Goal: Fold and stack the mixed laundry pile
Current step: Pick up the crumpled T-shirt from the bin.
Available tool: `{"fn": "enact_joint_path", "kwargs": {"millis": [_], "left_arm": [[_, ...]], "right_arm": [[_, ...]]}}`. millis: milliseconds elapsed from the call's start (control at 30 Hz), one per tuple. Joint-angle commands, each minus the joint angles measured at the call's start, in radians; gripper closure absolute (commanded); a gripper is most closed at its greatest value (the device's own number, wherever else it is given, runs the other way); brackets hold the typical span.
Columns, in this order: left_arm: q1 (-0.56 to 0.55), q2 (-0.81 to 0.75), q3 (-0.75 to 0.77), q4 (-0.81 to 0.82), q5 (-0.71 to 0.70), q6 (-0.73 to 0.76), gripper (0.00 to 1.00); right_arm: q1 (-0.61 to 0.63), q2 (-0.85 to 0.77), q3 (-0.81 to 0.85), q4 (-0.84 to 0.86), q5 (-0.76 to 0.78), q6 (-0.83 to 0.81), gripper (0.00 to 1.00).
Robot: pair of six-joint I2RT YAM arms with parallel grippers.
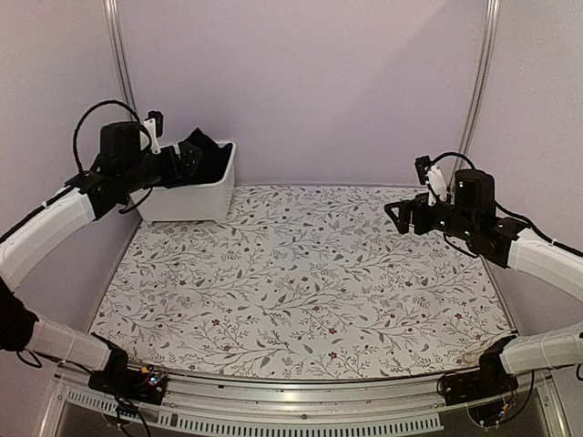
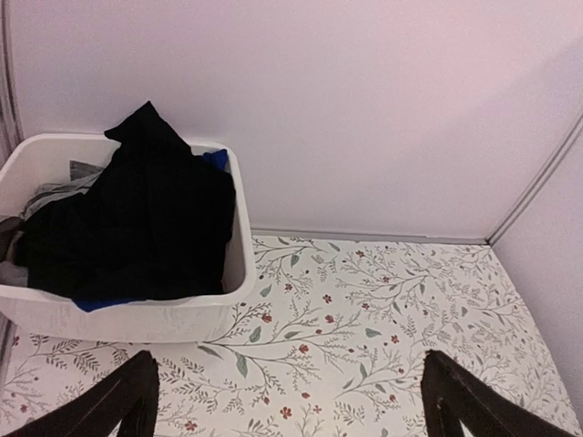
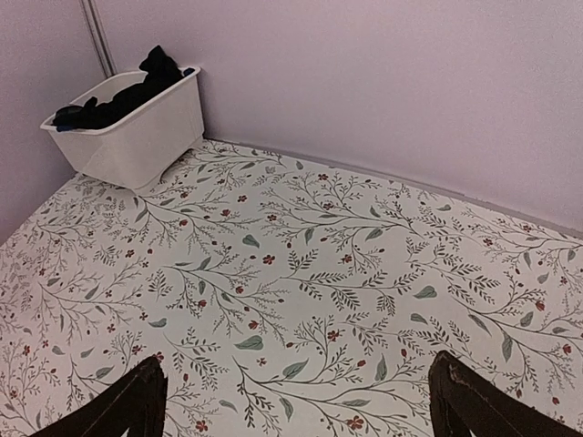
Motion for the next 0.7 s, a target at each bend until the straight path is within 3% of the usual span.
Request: {"fn": "enact_joint_path", "kwargs": {"millis": [0,133,333,433,667], "left_arm": [[0.073,0.052,0.085,-0.098,-0.089,0.052,0.0],[0.177,0.216,0.312,-0.192,-0.07,0.071,0.0],[0.256,0.635,0.763,-0.338,-0.119,0.131,0.0],[0.297,0.826,0.977,-0.362,-0.065,0.155,0.0],[0.312,1.183,1.253,-0.323,-0.01,0.243,0.0]], "right_arm": [[-0.047,-0.009,0.006,-0.003,-0.092,0.033,0.01],[-0.066,0.03,0.026,-0.009,-0.132,0.034,0.01],[-0.079,0.075,0.032,0.001,-0.174,0.031,0.01],[-0.085,0.094,0.032,0.003,-0.19,0.028,0.01],[-0.097,0.144,0.031,0.006,-0.205,0.015,0.01]]}}
